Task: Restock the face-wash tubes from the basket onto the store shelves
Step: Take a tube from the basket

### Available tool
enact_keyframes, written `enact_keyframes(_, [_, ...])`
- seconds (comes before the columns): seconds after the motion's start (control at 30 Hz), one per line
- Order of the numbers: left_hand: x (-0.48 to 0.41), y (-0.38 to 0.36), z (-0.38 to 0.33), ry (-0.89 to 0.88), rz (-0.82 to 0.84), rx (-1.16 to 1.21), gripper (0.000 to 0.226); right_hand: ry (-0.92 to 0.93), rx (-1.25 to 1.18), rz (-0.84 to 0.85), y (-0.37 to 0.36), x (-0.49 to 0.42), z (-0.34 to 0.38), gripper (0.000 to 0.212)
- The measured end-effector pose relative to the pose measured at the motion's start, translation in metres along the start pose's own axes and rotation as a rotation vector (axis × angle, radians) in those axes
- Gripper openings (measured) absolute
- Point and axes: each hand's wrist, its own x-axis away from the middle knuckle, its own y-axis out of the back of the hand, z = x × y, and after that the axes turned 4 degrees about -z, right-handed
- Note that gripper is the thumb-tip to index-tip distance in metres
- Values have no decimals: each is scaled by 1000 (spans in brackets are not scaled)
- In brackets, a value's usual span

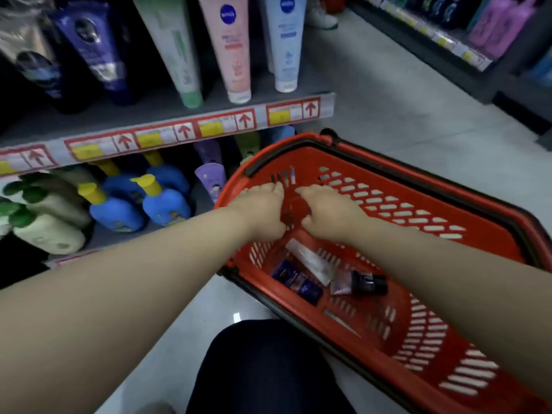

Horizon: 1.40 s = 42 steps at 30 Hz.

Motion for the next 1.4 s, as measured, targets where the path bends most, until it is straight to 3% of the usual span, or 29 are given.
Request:
enact_keyframes(0.3, [-39,-69,-40,-5,207,-129,82,-200,-143,127,-82,45,-51,52])
enact_keyframes(0.53, [-69,-88,-66,-59,291,-253,52,-293,-227,169,-130,55,-71,45])
enact_keyframes(0.73, [-72,-129,-61,-124,463,-272,41,-389,-270,240,-157,60,-88,45])
enact_keyframes(0.87, [-67,-136,-47,-74,507,-274,40,-475,-256,333,-171,73,-92,28])
enact_keyframes(1.0, [-58,-150,-42,-104,574,-257,36,-484,-262,398,-186,88,-82,27])
enact_keyframes(1.23, [-66,-149,-42,-69,574,-139,34,-430,-527,309,-197,80,-54,50])
enact_keyframes(1.3, [-70,-152,-41,-66,575,-104,37,-420,-539,365,-209,80,-56,59])
enact_keyframes(1.4, [-71,-152,-40,-62,591,-77,39,-413,-489,469,-211,83,-49,50])
